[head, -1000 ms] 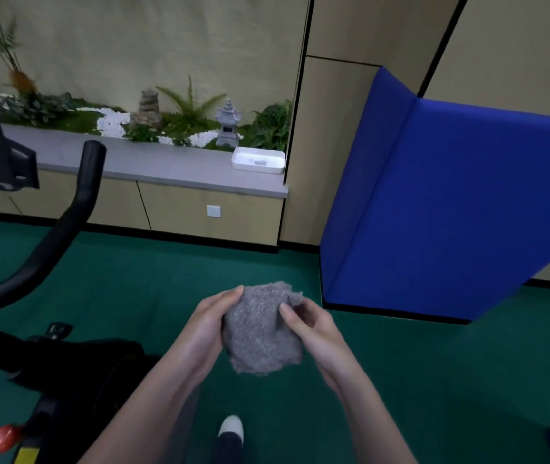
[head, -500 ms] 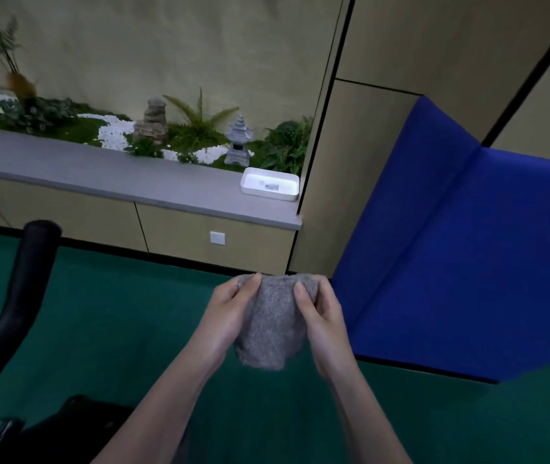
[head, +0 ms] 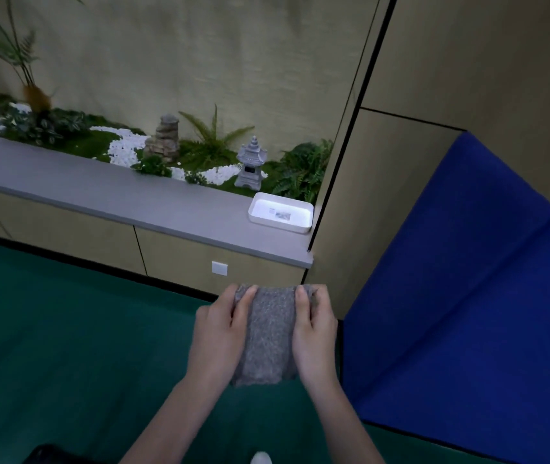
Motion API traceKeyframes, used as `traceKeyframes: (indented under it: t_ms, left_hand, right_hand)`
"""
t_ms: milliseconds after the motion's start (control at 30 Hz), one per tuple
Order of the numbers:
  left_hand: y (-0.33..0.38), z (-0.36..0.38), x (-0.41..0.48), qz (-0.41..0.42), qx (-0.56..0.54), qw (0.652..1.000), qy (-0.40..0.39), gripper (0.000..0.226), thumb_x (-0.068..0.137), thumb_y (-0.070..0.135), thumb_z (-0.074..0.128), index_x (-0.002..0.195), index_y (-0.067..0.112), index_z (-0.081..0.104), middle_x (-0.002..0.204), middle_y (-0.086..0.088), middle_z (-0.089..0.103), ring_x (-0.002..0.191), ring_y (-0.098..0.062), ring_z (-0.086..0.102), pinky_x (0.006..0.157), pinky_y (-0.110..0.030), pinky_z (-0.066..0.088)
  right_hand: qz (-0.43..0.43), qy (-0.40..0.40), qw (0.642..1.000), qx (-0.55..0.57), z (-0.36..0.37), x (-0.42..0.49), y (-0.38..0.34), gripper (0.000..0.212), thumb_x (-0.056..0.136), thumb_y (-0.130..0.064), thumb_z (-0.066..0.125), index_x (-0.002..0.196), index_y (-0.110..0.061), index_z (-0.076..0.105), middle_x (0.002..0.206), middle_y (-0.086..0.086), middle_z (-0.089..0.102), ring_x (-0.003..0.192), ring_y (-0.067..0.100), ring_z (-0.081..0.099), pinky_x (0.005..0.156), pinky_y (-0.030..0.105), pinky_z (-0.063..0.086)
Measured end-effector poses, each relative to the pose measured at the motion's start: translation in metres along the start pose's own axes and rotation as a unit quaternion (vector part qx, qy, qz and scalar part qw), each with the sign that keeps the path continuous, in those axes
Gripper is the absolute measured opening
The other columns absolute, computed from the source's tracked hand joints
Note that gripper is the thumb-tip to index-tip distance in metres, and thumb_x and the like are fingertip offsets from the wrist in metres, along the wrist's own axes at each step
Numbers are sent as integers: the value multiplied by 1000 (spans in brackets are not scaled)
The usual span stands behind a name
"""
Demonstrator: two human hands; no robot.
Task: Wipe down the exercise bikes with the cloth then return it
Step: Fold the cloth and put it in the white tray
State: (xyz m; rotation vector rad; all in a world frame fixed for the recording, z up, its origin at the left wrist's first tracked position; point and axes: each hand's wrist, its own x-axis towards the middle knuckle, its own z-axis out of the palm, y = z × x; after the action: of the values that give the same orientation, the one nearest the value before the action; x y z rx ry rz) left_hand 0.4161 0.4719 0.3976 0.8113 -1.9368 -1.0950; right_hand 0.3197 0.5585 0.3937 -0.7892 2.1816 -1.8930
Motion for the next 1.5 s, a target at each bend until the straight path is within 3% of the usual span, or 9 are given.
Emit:
traceKeyframes:
  t_ms: [167,300,500,767,933,1033,1133,1400,1500]
  left_hand:
    - [6,53,78,-174,-193,966,17,47,83,53,59,52,18,55,51,9,59,48,-4,58,46,-16,43]
    - [-11,91,117,-283,-291,913,-42,42,84,47,63,78,6,73,79,-6,75,74,-21,73,55,-26,55]
    - [-27,128,170,-179,-108,977,44,34,98,34,45,70,20,57,69,5,61,58,8,54,51,-6,39]
    - [-40,141,264,-71,-53,996,-6,35,98,37,43,79,7,48,66,-3,54,56,-4,49,51,-19,38]
    - [-57,141,337,-63,-118,991,-26,39,97,35,46,75,3,45,63,1,48,56,-5,44,51,-18,36]
    - [-79,140,391,-79,-112,990,-24,39,96,37,48,75,4,45,60,3,48,52,-3,43,48,-16,35]
    - [-105,141,441,-78,-94,992,-45,36,96,35,48,77,4,48,65,0,52,54,-1,45,50,-15,36]
    - [-172,166,534,-75,-31,989,-126,29,97,37,47,75,19,49,65,1,57,60,-6,54,55,-28,42]
    - [-193,187,557,-86,-19,990,-106,27,97,36,47,74,22,47,64,3,57,61,-2,56,46,-17,37]
  right_hand:
    - [2,3,999,53,1,91,12,29,102,-23,41,75,-13,44,67,-9,46,60,-3,43,58,13,38]
    - [-5,-13,998,65,0,155,22,29,102,-23,41,76,-13,46,63,-16,50,58,-6,44,59,9,39]
    - [16,-49,998,47,13,228,46,26,102,-25,42,87,-7,53,75,-2,53,67,1,50,62,13,39]
    - [149,-76,984,65,53,314,87,25,100,-36,45,84,-19,56,86,3,66,86,16,63,76,27,50]
    - [390,-142,849,328,110,356,107,51,91,-57,47,117,-15,59,112,13,70,97,28,70,69,38,58]
    - [428,-196,763,443,146,376,119,72,88,-66,41,131,-8,51,124,18,64,112,34,63,78,45,56]
    - [430,-195,731,493,181,402,122,70,91,-62,41,134,-8,52,135,19,56,125,35,54,95,50,49]
    - [348,-27,877,329,232,482,148,40,93,-27,53,125,-4,58,118,15,67,110,32,63,89,43,53]
    - [309,42,914,260,243,513,166,28,98,-22,50,124,-11,56,116,11,67,106,28,65,76,37,58]
